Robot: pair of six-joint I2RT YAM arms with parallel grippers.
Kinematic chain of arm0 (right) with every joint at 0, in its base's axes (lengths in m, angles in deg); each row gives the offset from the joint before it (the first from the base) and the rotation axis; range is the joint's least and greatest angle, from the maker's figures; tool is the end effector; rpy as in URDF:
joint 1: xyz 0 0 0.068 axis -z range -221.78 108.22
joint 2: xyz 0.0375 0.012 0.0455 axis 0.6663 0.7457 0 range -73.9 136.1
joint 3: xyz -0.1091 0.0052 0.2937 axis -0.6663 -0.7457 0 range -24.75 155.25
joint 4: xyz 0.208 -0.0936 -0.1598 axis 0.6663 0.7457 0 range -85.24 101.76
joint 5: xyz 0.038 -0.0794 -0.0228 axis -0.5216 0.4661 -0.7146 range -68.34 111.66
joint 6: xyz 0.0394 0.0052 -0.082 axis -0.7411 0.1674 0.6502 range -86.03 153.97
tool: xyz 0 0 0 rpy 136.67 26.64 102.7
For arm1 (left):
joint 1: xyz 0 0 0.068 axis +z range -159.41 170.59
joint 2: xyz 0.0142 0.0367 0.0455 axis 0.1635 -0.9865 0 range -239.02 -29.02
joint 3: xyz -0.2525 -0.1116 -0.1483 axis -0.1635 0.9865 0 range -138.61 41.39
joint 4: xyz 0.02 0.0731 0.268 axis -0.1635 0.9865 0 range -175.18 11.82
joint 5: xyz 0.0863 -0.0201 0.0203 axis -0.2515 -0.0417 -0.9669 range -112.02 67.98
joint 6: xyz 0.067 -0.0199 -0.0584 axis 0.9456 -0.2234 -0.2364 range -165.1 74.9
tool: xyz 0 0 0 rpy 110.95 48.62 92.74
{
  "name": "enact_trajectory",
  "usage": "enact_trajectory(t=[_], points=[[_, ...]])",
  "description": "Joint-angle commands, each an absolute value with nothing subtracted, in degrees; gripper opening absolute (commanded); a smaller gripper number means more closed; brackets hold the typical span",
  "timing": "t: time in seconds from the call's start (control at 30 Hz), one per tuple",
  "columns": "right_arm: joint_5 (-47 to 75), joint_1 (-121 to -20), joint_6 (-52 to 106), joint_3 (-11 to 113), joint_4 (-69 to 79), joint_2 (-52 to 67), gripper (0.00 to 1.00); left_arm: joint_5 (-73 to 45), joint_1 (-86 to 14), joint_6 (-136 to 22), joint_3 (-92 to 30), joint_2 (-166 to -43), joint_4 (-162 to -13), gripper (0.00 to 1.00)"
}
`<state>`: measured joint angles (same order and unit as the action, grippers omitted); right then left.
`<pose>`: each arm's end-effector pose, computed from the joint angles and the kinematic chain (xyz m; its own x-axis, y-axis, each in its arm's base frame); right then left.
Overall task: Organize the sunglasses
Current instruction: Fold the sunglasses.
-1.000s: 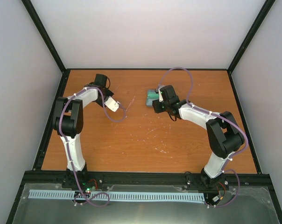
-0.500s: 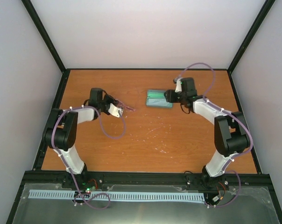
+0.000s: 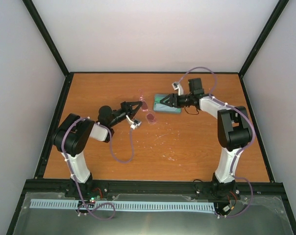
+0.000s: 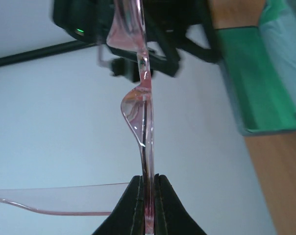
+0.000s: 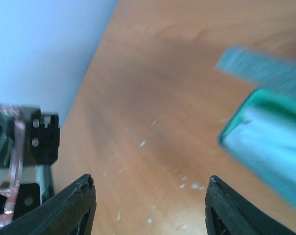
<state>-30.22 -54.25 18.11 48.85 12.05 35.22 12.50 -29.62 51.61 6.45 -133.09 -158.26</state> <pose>0.4356 0.1621 0.2138 -0.8287 -0.0105 -0.5596 -0.4890 0.5001 0.7147 0.3453 -0.1764 0.1954 0.8021 0.5767 0.1552 -0.1594 -0.0438 0.9863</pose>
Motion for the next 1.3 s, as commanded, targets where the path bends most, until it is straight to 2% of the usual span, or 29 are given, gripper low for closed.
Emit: enact_trajectory(t=[0.0,0.27,0.9,1.17,1.27], points=[[-41.6,-57.4,22.8,50.9,18.9,37.7,0.6,15.3,-31.5,50.1,3.3,-135.6,-169.7,0.01],[-50.2,-57.5,23.5,49.3,17.6,35.5,0.61,16.9,-32.9,50.7,1.4,-138.5,-171.3,0.01],[-55.8,-59.7,32.3,49.5,27.1,32.9,0.6,17.0,-33.5,49.3,-1.4,-141.5,-171.1,0.01],[-56.5,-61.3,33.7,51.2,29.0,34.8,0.49,17.4,-34.0,48.9,-1.8,-141.7,-171.2,0.0],[-56.6,-61.3,33.5,51.5,28.7,34.9,0.48,17.5,-34.2,48.9,-1.4,-141.8,-171.4,0.01]])
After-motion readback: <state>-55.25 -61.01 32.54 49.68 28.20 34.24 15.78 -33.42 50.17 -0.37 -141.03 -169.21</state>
